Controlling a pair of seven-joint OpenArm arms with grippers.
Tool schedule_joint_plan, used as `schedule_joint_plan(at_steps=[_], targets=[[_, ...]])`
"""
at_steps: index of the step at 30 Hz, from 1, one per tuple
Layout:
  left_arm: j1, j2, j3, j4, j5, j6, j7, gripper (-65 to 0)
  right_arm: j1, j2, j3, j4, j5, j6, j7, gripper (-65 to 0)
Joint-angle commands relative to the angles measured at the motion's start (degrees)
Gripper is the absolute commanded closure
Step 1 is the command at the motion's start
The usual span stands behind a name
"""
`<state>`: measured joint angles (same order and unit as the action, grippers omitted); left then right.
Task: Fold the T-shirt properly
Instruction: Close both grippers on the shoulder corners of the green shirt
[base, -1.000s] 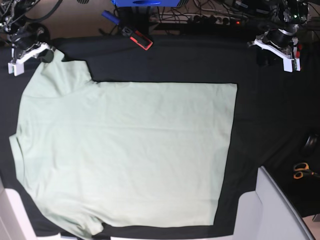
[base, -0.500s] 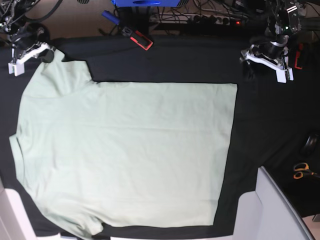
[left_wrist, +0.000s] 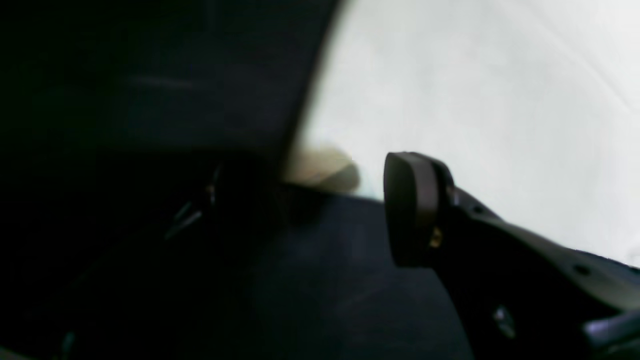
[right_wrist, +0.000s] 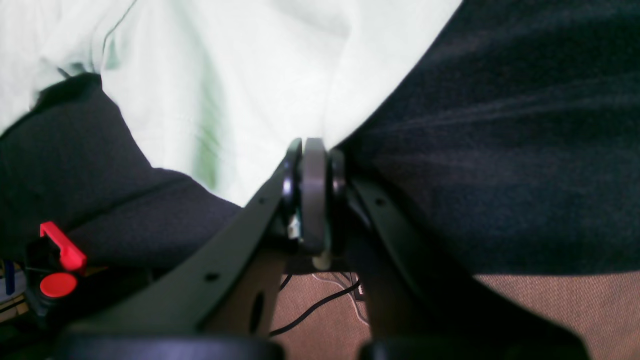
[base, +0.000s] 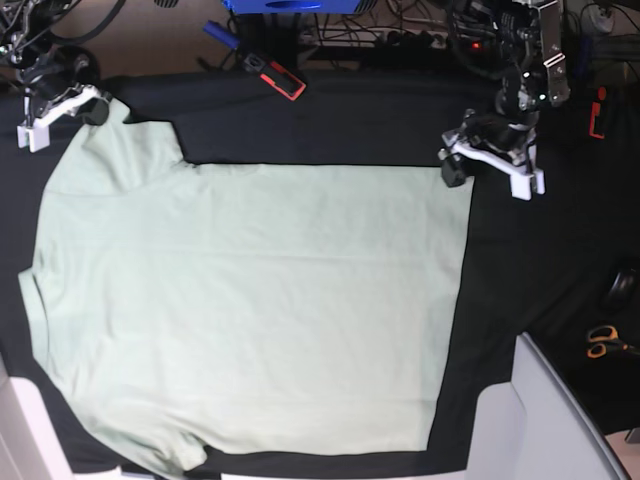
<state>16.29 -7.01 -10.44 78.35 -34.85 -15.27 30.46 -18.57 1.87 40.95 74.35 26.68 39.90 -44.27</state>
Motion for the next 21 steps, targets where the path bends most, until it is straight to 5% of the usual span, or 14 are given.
schedule_joint_plan(at_steps=[1, 11, 17, 21], targets=[[-0.51, -0.34, 0.55, 0.03, -0.53, -0.43, -0.52, -40.1, -0.38, 0.11, -0.20, 0.07, -1.49, 0.10, -1.84, -0.1], [-1.48, -0.16, 1.51, -4.37, -0.53, -0.43, -0.96, -37.5, -0.64, 0.81, -0.20, -0.02, -1.58, 0.10, -1.84, -0.1], [-1.74, -0.16, 1.78, -4.98, -0.53, -0.43, -0.96, 0.0, -0.64, 0.90, -0.20, -0.02, -1.58, 0.10, -1.93, -0.1], [-1.83, -0.16, 1.60, -6.48, -0.27, -0.43, -0.96, 0.0, -0.91, 0.99, -0.20, 0.42, -1.58, 0.10, -2.10, -0.1]])
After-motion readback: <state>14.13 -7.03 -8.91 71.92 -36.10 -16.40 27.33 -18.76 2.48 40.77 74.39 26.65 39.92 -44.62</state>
